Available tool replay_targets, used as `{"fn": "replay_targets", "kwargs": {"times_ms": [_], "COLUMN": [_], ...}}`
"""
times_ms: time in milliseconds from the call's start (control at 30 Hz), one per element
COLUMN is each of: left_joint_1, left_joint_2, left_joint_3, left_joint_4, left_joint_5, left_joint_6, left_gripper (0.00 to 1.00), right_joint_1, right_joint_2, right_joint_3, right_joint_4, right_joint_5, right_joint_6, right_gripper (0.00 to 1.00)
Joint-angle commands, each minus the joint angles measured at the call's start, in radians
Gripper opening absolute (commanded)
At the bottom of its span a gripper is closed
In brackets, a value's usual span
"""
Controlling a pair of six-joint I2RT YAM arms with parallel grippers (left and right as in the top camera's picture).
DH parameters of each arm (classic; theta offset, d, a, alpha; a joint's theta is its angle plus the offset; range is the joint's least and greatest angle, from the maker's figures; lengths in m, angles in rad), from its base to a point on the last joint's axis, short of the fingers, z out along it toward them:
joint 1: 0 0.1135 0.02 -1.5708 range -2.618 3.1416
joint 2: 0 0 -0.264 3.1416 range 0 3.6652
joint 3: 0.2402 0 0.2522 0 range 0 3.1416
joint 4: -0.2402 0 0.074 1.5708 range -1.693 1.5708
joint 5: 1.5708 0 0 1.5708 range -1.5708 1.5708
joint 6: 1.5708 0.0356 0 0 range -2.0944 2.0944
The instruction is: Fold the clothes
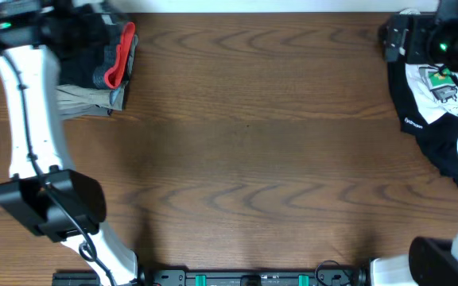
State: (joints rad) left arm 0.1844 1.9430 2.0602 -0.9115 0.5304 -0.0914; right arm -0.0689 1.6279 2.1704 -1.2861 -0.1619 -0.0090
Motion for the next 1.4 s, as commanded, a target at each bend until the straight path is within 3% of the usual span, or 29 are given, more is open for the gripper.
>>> {"fn": "replay_targets", "kwargs": {"times_ms": [0,333,700,967,1200,1367], "left_joint_1": [-0.083,-0.211,-0.210,-0.210,-0.210,-0.210], "left_joint_2": [-0.008,-0.001,-0.002,-0.002,-0.002,-0.002], "left_joint_3": [0.005,0.005,0.005,0.005,0.005,0.005], "left_joint_4": [0.000,0.027,0.026,0.026,0.026,0.026], "left_joint_5": [-0.062,-0.315,-0.315,-0.315,-0.315,-0.315], "left_joint_6": [0.093,0.241,0.241,0.241,0.241,0.241], "left_gripper": [0.98,0.98,0.98,0.98,0.98,0.98], "right_joint_1": [0.010,0.010,0.027,0.109,0.094,0.076], "right_joint_2": [-0.007,-0.006,-0.044,-0.257,-0.559,-0.780], "right_joint_3": [0.003,0.003,0.000,-0.066,-0.419,-0.884], "right_joint_4": [-0.010,-0.013,-0.013,-0.012,0.027,0.443], "right_joint_5": [0.024,0.024,0.024,0.024,0.024,0.062], "right_joint_6": [-0.015,-0.015,-0.015,-0.015,-0.015,-0.016], "right_gripper": [0.99,0.99,0.99,0.99,0.99,0.99]}}
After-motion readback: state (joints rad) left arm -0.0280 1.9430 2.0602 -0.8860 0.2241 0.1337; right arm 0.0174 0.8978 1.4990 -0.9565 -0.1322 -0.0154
